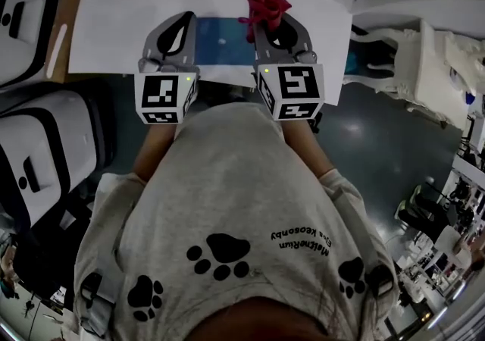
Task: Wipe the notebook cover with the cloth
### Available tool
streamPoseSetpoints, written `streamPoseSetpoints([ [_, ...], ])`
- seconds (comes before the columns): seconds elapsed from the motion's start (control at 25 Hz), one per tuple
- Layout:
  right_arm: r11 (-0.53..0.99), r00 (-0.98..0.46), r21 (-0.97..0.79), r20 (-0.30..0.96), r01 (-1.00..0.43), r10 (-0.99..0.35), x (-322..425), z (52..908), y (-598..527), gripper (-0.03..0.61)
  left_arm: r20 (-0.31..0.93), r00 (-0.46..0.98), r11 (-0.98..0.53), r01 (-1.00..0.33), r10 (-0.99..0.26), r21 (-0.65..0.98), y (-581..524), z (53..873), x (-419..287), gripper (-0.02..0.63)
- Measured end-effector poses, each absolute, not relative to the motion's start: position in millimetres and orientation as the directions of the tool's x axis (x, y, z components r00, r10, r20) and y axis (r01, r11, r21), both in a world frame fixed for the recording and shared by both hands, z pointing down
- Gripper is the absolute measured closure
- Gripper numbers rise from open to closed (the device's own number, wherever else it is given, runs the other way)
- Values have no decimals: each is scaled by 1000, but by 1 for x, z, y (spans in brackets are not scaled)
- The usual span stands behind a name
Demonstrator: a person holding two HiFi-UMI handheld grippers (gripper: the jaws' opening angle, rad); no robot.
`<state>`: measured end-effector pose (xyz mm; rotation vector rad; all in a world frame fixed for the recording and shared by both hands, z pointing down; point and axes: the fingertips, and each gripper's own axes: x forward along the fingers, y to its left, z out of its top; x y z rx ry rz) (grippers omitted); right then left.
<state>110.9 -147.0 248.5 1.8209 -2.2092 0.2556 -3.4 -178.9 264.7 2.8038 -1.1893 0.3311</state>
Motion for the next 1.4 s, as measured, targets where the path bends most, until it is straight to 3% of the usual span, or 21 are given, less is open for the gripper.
streamPoseSetpoints([
  [0.24, 165, -152, 93, 132, -982, -980, 106, 188, -149, 532, 25, 683, -682, -725, -730, -94, -178, 182, 0, 614],
  [0.44, 164, -160, 138, 40, -977, -986, 99, 164, -143, 534, -24, 694, -692, -719, -719, -70, -172, 154, 4, 614],
  [1.4, 157, -156, 116, 18, -981, -988, 96, 169, -131, 534, -15, 699, -695, -713, -715, -89, -161, 158, 7, 614],
])
